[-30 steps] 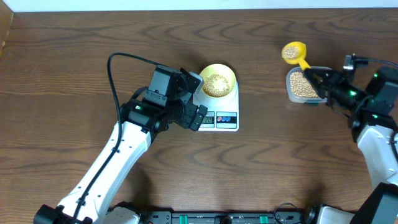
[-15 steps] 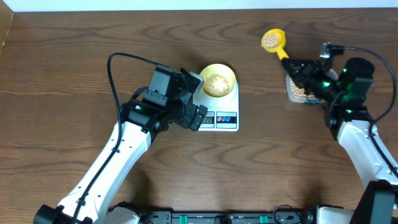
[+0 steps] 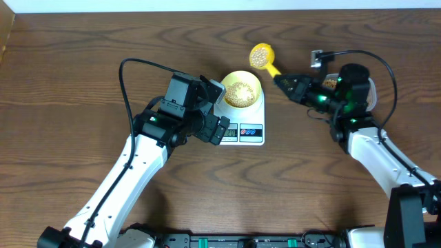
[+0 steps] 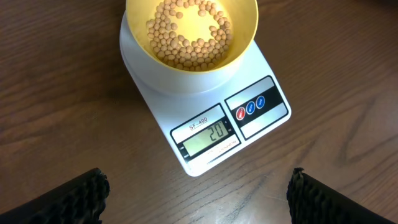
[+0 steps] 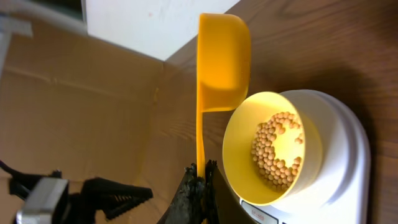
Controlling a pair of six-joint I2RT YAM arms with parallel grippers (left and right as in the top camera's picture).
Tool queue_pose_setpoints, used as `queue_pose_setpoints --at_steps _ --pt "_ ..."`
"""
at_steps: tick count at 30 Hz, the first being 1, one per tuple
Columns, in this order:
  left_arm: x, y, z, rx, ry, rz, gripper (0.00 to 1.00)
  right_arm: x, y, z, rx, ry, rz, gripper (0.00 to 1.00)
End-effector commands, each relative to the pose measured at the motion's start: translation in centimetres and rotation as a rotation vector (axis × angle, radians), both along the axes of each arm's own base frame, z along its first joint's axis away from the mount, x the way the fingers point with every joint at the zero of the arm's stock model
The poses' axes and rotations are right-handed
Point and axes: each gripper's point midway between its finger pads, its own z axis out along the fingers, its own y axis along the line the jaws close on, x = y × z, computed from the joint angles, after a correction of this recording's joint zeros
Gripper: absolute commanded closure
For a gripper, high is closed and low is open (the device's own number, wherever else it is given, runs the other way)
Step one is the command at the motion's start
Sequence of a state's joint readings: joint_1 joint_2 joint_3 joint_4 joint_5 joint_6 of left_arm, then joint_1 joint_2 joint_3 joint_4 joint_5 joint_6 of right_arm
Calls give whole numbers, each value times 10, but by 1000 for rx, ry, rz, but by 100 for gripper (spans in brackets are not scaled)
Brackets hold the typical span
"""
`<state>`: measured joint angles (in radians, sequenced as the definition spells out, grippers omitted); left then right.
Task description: Scoop item into bowl and weigh 50g on scale
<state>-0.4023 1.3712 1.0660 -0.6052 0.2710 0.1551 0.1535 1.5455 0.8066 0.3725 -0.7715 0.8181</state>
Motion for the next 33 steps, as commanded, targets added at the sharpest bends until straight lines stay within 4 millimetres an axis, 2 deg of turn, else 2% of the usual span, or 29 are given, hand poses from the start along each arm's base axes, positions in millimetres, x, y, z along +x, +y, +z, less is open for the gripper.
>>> queue_pose_setpoints --at_steps 1,8,12,15,20,33 --pt "-1 1 -4 13 6 -4 6 0 11 -1 -84 -94 13 99" --pt "-1 1 -4 13 6 -4 6 -12 31 -18 -216 -160 79 99" --pt "-1 1 -4 13 6 -4 6 -18 33 -32 -283 -149 96 99" --pt "-1 1 -4 13 6 -4 6 -22 37 -37 -360 -230 149 99" --pt "-1 1 -4 13 6 -5 6 -17 32 -46 -473 -274 120 99" --pt "-1 1 -4 13 6 -4 6 -18 35 -45 -499 -307 138 99"
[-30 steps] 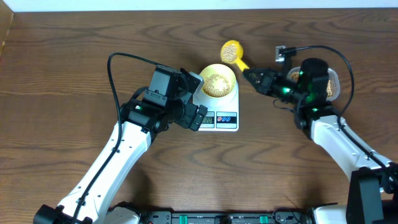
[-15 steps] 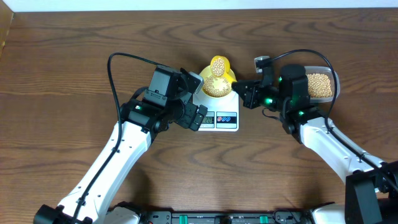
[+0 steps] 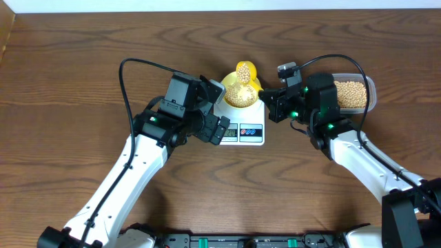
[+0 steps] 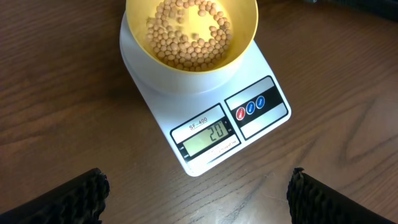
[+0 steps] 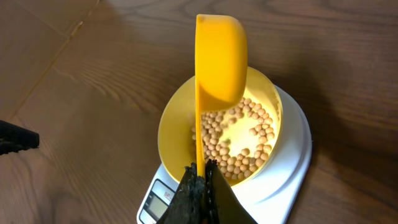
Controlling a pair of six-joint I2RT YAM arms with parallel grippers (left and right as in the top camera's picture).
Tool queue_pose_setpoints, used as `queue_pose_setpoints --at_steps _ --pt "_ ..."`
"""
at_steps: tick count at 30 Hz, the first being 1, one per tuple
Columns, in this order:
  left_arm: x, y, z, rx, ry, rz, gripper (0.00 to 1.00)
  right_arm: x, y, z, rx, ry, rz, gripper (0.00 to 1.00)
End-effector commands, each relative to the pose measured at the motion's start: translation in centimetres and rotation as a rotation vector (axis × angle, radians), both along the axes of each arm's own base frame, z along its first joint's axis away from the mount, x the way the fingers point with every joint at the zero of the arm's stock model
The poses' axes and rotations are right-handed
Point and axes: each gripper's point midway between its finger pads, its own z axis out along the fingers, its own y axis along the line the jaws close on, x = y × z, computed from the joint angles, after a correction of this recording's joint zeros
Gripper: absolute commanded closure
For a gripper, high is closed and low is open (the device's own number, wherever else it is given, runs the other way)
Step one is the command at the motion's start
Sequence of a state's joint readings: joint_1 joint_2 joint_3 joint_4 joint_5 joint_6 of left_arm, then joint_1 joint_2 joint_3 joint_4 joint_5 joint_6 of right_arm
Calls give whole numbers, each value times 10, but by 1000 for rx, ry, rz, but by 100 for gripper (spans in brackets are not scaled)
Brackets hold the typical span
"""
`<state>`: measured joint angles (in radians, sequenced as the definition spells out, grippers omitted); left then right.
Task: Scoop item into bowl and weigh 50g on scale
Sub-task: 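Tilt the scoop with the right gripper to pour soybeans into bowl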
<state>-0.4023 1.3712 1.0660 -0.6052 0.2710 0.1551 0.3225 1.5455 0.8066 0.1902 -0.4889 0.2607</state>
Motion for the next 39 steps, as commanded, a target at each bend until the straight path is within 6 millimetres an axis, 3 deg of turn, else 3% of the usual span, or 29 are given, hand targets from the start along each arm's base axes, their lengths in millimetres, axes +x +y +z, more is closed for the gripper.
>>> queue_pose_setpoints --at_steps 1,13,20,39 --pt "-1 1 -4 14 6 -4 6 -2 6 2 -26 -34 27 99" --pt "-1 1 -4 14 6 -4 6 -6 4 14 -56 -88 47 99" --pt "-1 1 -4 14 6 -4 6 -12 1 5 -139 -105 81 99" --pt "-1 1 -4 13 6 -4 6 -10 0 17 -205 -203 111 99"
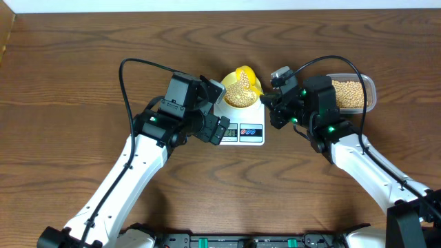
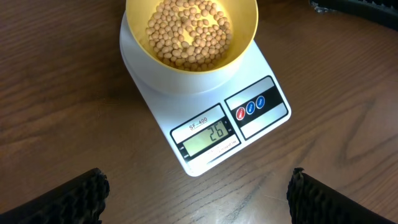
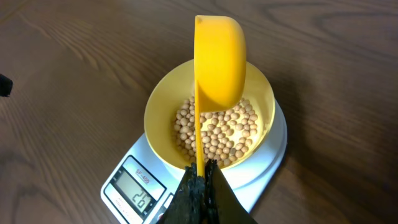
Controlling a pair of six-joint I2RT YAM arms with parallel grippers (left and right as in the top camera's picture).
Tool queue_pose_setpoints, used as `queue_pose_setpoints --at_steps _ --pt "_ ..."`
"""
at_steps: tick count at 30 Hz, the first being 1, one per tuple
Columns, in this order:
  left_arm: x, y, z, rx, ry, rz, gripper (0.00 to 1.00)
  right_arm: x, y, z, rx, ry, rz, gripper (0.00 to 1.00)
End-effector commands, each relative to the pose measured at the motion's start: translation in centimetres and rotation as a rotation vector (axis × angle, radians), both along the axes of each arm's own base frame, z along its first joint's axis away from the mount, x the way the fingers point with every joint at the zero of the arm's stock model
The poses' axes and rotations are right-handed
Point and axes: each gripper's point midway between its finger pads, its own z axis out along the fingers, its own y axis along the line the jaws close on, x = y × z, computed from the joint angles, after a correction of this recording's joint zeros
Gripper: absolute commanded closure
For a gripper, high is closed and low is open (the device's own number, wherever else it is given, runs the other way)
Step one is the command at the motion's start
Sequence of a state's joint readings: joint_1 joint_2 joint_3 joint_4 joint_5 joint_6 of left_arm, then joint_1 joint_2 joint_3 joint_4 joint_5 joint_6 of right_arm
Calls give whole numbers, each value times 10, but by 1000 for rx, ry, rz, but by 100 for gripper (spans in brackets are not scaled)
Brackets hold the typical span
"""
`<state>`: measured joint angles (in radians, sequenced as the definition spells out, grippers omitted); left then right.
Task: Scoop item into bowl and weigh 50g on scale
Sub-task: 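Tilt the scoop with the right gripper to pour soybeans into bowl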
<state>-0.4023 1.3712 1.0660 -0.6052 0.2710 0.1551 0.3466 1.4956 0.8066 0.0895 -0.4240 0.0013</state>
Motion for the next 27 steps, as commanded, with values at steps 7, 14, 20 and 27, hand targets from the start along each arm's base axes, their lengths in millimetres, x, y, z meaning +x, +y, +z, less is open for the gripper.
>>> queue_pose_setpoints --at_steps 7,14,20,27 --pt "-1 1 -4 13 6 -4 6 0 4 24 2 -72 17 99" --pt "-1 1 -4 13 6 -4 6 0 4 25 4 -73 18 99" --pt "-1 1 -4 13 6 -4 6 0 4 25 14 -61 8 99" --pt "-1 1 -4 13 6 -4 6 -1 5 25 79 9 -37 99"
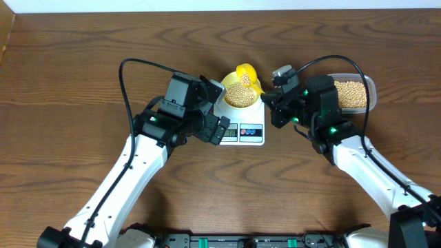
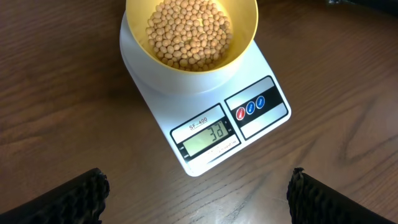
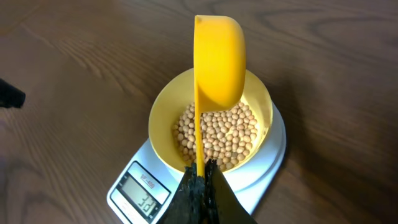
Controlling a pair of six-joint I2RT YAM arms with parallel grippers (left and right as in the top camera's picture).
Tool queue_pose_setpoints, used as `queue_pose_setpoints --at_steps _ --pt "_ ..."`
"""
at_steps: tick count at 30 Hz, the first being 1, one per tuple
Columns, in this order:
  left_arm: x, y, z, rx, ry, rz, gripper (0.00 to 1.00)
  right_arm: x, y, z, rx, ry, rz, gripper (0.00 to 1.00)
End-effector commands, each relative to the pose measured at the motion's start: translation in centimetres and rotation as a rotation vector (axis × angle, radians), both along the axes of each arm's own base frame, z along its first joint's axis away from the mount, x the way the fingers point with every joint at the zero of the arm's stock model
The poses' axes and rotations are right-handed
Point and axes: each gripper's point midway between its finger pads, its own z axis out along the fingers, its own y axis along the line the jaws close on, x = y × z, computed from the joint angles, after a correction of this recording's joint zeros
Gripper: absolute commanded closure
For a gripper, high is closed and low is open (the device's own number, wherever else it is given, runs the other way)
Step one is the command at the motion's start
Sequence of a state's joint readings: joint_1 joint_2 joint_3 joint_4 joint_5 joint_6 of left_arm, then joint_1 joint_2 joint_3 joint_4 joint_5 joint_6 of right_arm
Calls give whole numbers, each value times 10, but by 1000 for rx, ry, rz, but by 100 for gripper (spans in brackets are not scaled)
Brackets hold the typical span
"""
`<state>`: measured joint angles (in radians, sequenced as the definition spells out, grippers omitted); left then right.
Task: Scoop item into bowl and weigh 50g on scale
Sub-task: 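Tilt the scoop with the right gripper to pour soybeans into bowl, then hold the tilted scoop with the right gripper above the bowl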
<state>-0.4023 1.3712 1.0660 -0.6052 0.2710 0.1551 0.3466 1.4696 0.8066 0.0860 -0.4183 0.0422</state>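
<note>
A yellow bowl (image 2: 191,34) of soybeans stands on the white scale (image 2: 205,118), whose display (image 2: 205,137) reads about 30. My right gripper (image 3: 199,175) is shut on the handle of a yellow scoop (image 3: 219,59), whose cup is turned on its side above the bowl. In the overhead view the scoop (image 1: 245,72) hangs over the bowl's far rim, with the right gripper (image 1: 270,100) just right of the scale. My left gripper (image 2: 198,193) is open, hovering in front of the scale with nothing between its fingers.
A clear container of soybeans (image 1: 351,94) sits at the right, behind the right arm. The left arm (image 1: 172,114) hangs beside the scale's left front corner. Brown wooden table (image 1: 83,69) all round.
More beans lie in the bowl and the scale's reading has gone from 26 to about 30. The scoop stays tipped above the bowl. The left gripper has not moved.
The right gripper held the scoop with beans behind the bowl while the scale read 20. Then the scoop was over the bowl, tipped on its side. The reading stood at 26 after that, and is about 30 now.
</note>
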Motion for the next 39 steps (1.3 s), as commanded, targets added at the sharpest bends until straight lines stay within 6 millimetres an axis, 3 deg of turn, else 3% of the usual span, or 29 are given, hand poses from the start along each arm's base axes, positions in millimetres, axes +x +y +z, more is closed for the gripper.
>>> queue_pose_setpoints --at_steps 1,18,39 --pt "-1 1 -4 13 6 -4 6 0 6 16 51 4 -12 99" --pt "-1 1 -4 13 6 -4 6 0 5 16 40 -6 -9 99" --pt "-1 1 -4 13 6 -4 6 -4 3 7 -113 -116 104 99"
